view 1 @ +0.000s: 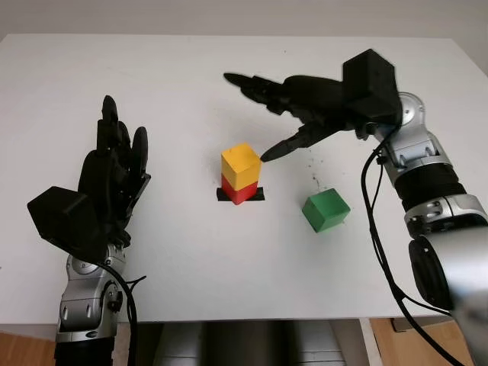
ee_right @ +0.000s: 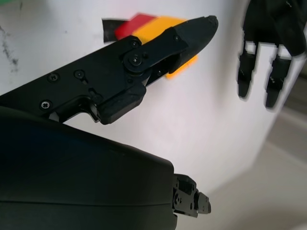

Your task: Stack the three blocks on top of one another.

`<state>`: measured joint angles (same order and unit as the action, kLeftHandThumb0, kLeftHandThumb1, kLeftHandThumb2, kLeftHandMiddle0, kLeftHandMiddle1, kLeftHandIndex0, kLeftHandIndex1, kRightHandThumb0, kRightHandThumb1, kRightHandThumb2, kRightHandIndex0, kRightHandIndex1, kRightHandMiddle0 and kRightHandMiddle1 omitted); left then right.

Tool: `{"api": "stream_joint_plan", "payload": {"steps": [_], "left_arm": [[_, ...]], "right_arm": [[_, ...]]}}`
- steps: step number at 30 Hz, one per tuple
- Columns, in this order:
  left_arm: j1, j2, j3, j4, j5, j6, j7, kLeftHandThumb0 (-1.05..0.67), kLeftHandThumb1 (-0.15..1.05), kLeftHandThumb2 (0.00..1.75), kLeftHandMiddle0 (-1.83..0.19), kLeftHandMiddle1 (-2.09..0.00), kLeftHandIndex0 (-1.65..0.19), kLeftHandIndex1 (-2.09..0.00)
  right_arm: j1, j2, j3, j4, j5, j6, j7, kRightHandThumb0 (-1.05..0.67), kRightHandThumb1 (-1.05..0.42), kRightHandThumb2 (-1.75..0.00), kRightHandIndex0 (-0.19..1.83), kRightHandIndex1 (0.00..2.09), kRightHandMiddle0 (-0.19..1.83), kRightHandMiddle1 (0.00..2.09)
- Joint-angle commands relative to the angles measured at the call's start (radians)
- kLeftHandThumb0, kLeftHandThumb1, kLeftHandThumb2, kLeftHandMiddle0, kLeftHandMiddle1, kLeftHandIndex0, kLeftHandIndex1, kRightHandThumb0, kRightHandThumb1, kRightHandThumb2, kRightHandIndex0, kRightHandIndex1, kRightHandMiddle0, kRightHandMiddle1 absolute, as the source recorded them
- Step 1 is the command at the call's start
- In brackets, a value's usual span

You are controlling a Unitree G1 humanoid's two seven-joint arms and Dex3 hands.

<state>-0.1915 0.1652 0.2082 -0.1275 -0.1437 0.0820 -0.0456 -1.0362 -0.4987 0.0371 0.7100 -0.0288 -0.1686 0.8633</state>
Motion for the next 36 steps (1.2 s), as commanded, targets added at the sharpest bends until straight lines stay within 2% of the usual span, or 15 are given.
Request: {"api": "stream_joint_plan", "payload": {"steps": [1,5,8,12,15,19,25,31,36], "left_arm": [[0.006,0.0,0.003,-0.015,0.0,-0.001,0.003,-0.68,1.05,0.49,0.19,-0.03,0.16,-0.05],[0.007,0.002,0.005,-0.019,-0.006,-0.001,0.0,-0.7,1.05,0.47,0.19,-0.02,0.17,-0.05],[0.005,0.002,0.006,-0.021,-0.008,0.002,-0.002,-0.7,1.05,0.48,0.19,0.0,0.18,-0.05],[0.0,-0.003,0.004,-0.019,-0.011,-0.001,-0.001,-0.7,1.05,0.47,0.19,0.0,0.17,-0.05],[-0.003,-0.007,0.001,-0.018,-0.011,-0.004,0.0,-0.69,1.05,0.46,0.19,-0.01,0.17,-0.05],[-0.009,-0.009,0.002,-0.014,-0.022,-0.004,-0.006,-0.67,1.05,0.48,0.19,0.0,0.18,-0.05],[-0.011,-0.008,-0.001,-0.012,-0.018,-0.003,0.002,-0.68,1.05,0.46,0.19,-0.01,0.17,-0.05],[-0.01,0.0,0.001,-0.005,-0.015,-0.005,-0.005,-0.69,1.05,0.47,0.19,-0.01,0.17,-0.05],[-0.01,-0.001,0.007,-0.004,-0.023,-0.011,-0.008,-0.69,1.05,0.45,0.19,-0.01,0.17,-0.06]], "right_arm": [[0.041,-0.056,-0.041,-0.111,0.021,0.039,-0.017,-0.81,-0.89,-0.06,-0.05,0.08,-0.03,0.09],[0.179,-0.184,-0.082,-0.35,-0.017,0.036,-0.058,-0.63,-0.84,-0.04,0.14,0.16,0.19,0.2],[0.32,-0.29,-0.111,-0.54,-0.107,0.017,-0.107,-0.63,-0.84,-0.05,0.21,0.15,0.28,0.19],[0.505,-0.386,-0.174,-0.743,-0.175,-0.009,-0.143,-0.62,-0.86,-0.06,0.26,0.11,0.34,0.13],[0.631,-0.423,-0.23,-0.793,-0.22,-0.169,-0.215,-0.67,-0.89,-0.06,0.33,0.11,0.44,0.12],[0.756,-0.448,-0.279,-0.84,-0.262,-0.282,-0.273,-0.72,-0.93,-0.07,0.32,0.07,0.47,0.09],[0.904,-0.425,-0.287,-0.946,-0.352,-0.28,-0.313,-0.74,-0.94,-0.06,0.24,0.03,0.41,0.05],[0.927,-0.376,-0.211,-0.895,-0.434,-0.334,-0.42,-0.75,-0.95,-0.06,0.21,0.03,0.36,0.03],[0.9,-0.35,-0.155,-0.857,-0.418,-0.309,-0.425,-0.72,-0.93,-0.05,0.16,0.02,0.27,0.01]]}}
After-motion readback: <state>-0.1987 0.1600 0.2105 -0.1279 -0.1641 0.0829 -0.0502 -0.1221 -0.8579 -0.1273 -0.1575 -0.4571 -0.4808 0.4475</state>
